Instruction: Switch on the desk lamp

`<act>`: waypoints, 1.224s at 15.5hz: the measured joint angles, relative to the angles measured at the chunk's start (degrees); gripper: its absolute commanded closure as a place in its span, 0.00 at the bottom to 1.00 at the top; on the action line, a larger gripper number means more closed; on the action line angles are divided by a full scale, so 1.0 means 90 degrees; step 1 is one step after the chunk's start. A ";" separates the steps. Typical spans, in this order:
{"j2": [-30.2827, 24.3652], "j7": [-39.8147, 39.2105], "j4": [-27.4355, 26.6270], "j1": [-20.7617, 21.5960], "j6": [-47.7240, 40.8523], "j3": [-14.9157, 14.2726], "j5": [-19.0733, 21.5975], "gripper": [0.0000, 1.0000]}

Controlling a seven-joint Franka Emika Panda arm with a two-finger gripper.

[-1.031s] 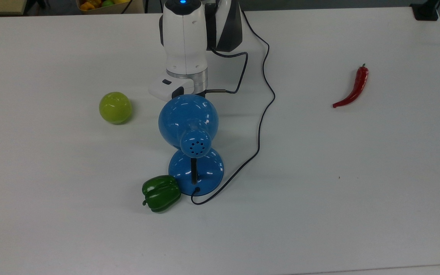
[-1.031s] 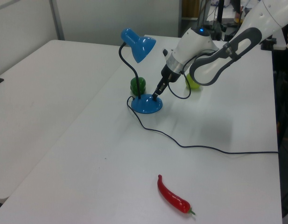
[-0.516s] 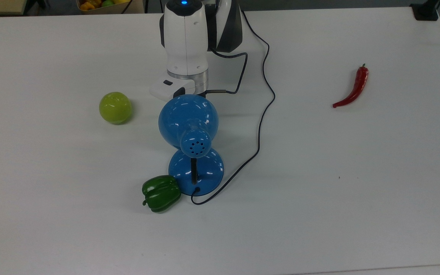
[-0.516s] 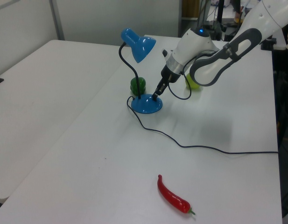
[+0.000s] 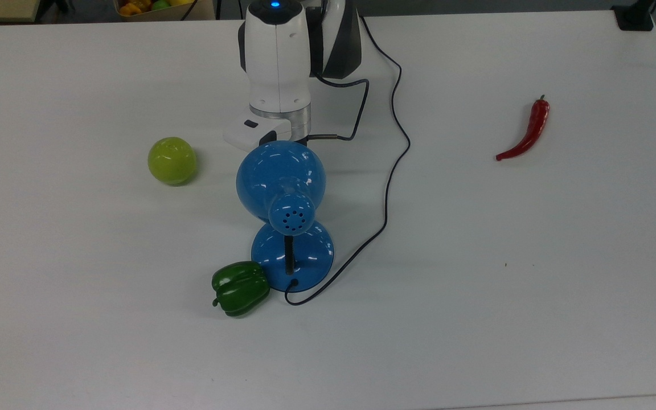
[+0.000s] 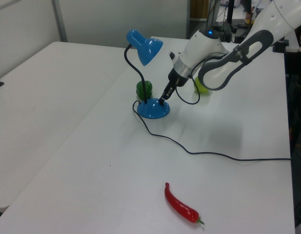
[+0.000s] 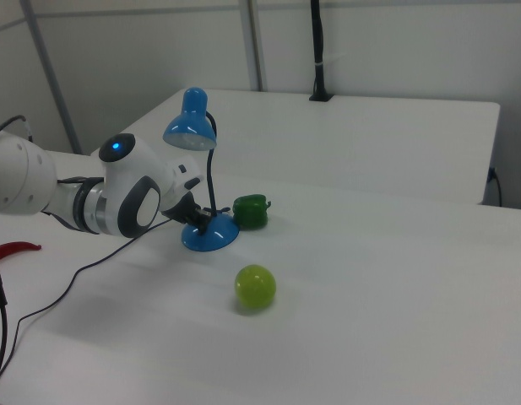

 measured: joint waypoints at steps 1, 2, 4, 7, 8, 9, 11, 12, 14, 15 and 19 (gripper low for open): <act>0.0006 0.0000 0.0003 0.0000 0.0008 0.0000 -0.0015 1.00; 0.0015 0.0000 0.0006 0.0000 0.0017 0.0000 -0.0020 1.00; 0.0018 0.0000 0.0006 0.0000 0.0021 -0.0001 -0.0029 1.00; 0.0019 0.0000 0.0007 0.0000 0.0021 -0.0001 -0.0066 1.00; 0.0019 0.0000 0.0007 0.0000 0.0022 -0.0002 -0.0085 1.00; 0.0020 0.0000 0.0007 0.0000 0.0025 -0.0002 -0.0114 1.00; 0.0021 0.0000 0.0007 0.0000 0.0028 -0.0002 -0.0149 1.00; 0.0021 0.0000 0.0007 0.0000 0.0030 -0.0002 -0.0150 1.00; 0.0021 0.0000 0.0007 0.0000 0.0034 -0.0003 -0.0150 1.00; 0.0021 0.0000 0.0006 0.0000 0.0035 -0.0003 -0.0150 1.00; 0.0021 0.0000 0.0010 0.0001 0.0050 -0.0003 -0.0150 1.00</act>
